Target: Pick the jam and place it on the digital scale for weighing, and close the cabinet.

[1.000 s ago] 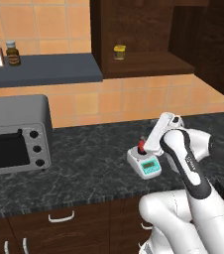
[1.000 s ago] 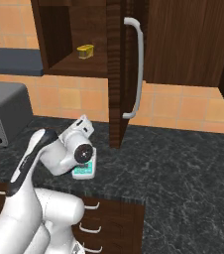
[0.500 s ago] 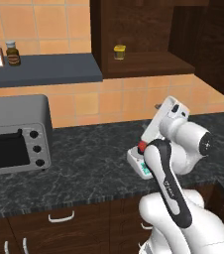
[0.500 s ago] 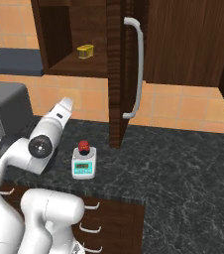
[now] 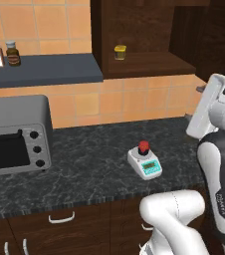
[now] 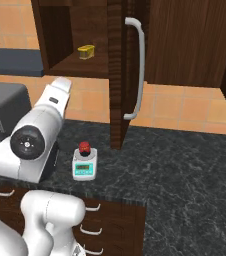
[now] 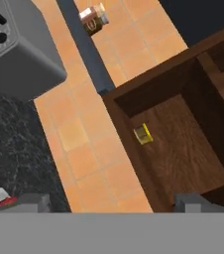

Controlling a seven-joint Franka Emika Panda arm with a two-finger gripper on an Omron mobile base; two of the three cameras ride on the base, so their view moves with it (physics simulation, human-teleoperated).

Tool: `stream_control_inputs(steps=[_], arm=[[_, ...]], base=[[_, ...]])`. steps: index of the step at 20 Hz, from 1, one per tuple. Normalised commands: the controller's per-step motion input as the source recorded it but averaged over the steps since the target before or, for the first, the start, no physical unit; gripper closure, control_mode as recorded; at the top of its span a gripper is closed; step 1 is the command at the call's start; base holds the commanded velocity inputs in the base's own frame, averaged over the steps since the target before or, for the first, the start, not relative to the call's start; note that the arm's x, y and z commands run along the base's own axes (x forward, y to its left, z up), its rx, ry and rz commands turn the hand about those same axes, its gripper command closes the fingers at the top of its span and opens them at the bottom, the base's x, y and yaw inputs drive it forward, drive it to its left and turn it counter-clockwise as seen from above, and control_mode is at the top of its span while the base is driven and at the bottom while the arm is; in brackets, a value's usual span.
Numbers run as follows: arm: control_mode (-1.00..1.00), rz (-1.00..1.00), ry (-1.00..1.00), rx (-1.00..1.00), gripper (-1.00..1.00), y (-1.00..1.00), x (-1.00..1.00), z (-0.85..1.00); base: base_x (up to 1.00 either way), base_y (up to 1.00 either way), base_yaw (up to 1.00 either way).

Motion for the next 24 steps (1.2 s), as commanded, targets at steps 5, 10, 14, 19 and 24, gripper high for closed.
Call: stream_control_inputs(steps=[5, 10, 14, 19, 24], arm=[[-1.0, -0.11, -0.37, 0.04, -1.0, -0.09, -1.0, -0.69], [-1.0, -0.03, -0.61, 0.18, -1.0, -0.01, -1.0, -1.0], [-1.0, 0.0, -0.57, 0.37, -1.0, -0.14, -0.17, -1.0], [-1.0, -0.01, -0.48, 0.27, -1.0, -0.23, 0.71, -1.0], [-1.0, 0.0, -0.5, 0.19, -1.0, -0.21, 0.39, -1.0]], base=[[0.0, 0.0, 0.0], [0.0, 0.0, 0.0], [0.0, 0.0, 0.0], [0.0, 0.0, 0.0], [0.0, 0.0, 0.0]])
